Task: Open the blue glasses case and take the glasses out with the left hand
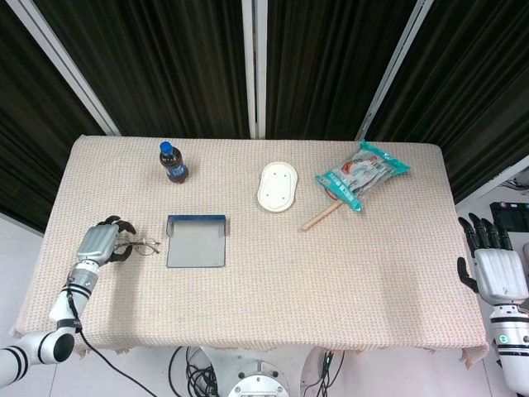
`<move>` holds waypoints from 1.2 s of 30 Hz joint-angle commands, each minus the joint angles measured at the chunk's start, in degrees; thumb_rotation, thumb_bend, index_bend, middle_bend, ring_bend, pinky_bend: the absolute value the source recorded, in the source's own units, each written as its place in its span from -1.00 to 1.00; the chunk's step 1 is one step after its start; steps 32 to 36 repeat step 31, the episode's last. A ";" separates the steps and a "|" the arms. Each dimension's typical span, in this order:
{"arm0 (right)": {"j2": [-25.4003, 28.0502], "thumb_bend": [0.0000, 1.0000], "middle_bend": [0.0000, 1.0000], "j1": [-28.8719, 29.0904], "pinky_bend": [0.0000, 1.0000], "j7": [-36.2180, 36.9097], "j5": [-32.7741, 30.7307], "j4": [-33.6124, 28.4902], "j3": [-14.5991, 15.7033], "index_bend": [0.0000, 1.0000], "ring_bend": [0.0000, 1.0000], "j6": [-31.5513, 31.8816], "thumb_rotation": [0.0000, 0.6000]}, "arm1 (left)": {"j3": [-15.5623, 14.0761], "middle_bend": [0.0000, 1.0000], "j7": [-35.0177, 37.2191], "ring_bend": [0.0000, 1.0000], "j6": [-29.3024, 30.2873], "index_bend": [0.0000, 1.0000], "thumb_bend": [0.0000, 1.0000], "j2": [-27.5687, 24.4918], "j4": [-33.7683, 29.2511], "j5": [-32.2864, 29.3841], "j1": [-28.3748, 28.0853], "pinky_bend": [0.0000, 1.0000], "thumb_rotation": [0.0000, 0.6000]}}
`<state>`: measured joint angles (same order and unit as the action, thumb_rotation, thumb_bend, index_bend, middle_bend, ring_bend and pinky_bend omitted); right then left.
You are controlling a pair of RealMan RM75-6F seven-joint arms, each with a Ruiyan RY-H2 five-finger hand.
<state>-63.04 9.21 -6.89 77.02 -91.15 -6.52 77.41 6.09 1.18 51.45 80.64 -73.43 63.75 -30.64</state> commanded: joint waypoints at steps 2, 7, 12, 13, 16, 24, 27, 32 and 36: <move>-0.02 0.01 -1.00 -0.02 -1.00 0.21 -0.04 0.17 0.03 -1.00 -1.00 -0.07 1.00 | 0.08 -0.87 2.90 -0.97 3.73 -1.00 -0.61 0.83 1.11 4.69 0.72 -0.75 1.00; -0.30 0.01 -1.00 -0.02 -1.00 0.43 0.29 0.35 0.15 -1.00 -1.00 0.04 1.00 | 1.43 -0.92 4.41 -1.00 8.54 -1.00 -0.68 -0.20 -1.05 6.91 1.91 -0.80 1.00; -0.39 0.01 -1.00 -0.37 -1.00 0.91 0.98 0.61 -0.03 -1.00 -1.00 1.39 1.00 | 3.59 -0.89 8.68 -1.00 23.96 -1.00 -0.61 -0.03 0.13 14.75 5.20 -0.82 1.00; -0.42 0.01 -1.00 -0.47 -1.00 1.10 1.28 0.73 -0.06 -1.00 -1.00 1.82 1.00 | 3.63 -0.89 8.90 -1.00 26.73 -1.00 -0.60 0.13 1.49 16.38 5.75 -0.83 1.00; -0.57 0.01 -1.00 -0.87 -1.00 1.72 2.67 1.37 0.25 -1.00 -1.00 3.07 1.00 | 3.02 -0.89 8.36 -1.00 32.12 -0.99 -0.60 -0.86 4.36 19.57 7.50 -0.86 1.00; -1.46 -0.02 -1.00 -1.41 -1.00 -0.35 3.62 1.97 1.04 -1.00 -1.00 3.94 1.00 | -2.92 -0.89 -0.20 -1.00 29.53 -0.96 -0.71 -8.37 -1.11 19.27 12.75 -0.94 1.00; -2.25 -0.02 -1.00 -1.11 -1.00 -0.44 3.75 2.20 1.13 -1.00 -1.00 3.44 1.00 | -3.49 -0.90 0.88 -1.00 28.82 -0.96 -0.71 -9.21 -2.93 18.07 14.16 -0.95 1.00; -2.72 -0.02 -1.00 -0.52 -1.00 -0.89 3.95 2.04 1.13 -1.00 -1.00 2.64 1.00 | -3.39 -0.90 2.11 -1.00 28.35 -0.96 -0.71 -9.91 -3.68 17.50 14.87 -0.95 1.00; -2.72 -0.02 -1.00 -0.52 -1.00 -0.89 3.95 2.04 1.13 -1.00 -1.00 2.64 1.00 | -3.39 -0.90 2.11 -1.00 28.35 -0.96 -0.71 -9.91 -3.68 17.50 14.87 -0.95 1.00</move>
